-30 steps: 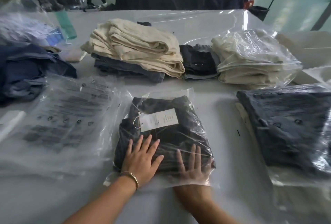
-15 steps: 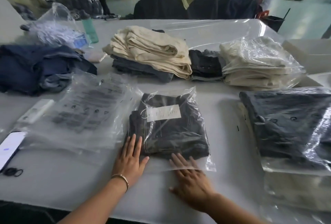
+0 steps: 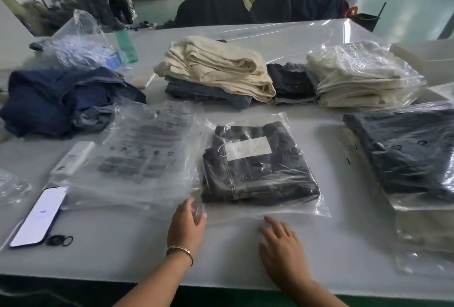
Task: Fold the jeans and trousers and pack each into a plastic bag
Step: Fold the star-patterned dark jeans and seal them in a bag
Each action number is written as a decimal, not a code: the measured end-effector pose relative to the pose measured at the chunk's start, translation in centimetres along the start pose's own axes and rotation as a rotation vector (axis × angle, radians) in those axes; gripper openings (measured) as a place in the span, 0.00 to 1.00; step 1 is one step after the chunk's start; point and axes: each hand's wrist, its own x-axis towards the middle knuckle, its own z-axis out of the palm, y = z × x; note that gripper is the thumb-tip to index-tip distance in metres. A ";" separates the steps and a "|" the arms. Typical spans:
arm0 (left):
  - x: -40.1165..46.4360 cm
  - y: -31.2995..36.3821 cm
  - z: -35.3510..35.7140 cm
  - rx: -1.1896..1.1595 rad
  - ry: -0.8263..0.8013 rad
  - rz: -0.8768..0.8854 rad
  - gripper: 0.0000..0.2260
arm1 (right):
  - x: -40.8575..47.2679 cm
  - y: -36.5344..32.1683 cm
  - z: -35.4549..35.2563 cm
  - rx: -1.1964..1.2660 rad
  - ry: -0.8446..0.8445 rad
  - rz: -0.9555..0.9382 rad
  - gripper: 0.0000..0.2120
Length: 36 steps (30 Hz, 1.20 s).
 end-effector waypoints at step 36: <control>2.6 -4.1 -4.0 -0.621 -0.610 -0.226 0.10 | 5.3 -6.3 0.6 1.263 -0.563 1.202 0.19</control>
